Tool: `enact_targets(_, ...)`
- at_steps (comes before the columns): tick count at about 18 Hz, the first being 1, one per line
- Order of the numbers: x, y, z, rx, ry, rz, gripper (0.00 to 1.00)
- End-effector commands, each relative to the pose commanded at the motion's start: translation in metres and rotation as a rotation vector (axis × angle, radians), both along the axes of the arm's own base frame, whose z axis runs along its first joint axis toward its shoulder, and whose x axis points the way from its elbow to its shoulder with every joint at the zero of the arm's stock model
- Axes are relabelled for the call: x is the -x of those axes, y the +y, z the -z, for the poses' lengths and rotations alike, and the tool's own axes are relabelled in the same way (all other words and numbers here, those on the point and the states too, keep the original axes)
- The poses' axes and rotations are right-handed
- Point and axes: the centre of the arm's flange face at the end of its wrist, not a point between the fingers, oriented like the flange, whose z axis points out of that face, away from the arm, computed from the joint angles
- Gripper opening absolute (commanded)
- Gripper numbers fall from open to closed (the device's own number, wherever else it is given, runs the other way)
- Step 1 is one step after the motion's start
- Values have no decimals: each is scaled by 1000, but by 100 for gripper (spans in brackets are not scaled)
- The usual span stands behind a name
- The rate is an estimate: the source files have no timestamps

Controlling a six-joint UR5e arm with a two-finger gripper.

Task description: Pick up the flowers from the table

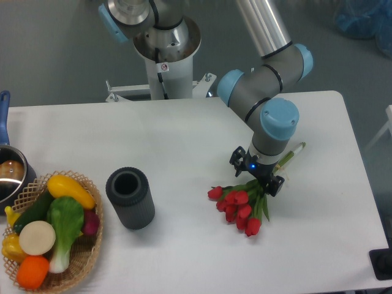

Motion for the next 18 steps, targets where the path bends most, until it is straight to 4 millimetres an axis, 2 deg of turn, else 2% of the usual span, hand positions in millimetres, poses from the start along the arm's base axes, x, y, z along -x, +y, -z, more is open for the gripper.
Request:
enact_targets(1,0,0,0,0,0,0,39)
enact_targets(2,-1,0,-1,-1,1,0,25)
enact_targets(6,4,2,-8,-12,17,-8,24)
enact_targets(9,8,4,-17,-21,28,-59,4)
enact_targets(10,9,4,-17,-21,23,-109,0)
enact_targets(15,23,10,-34,-41,63,-150,0)
enact_targets(18,30,4,-47,-5,112,-158,0)
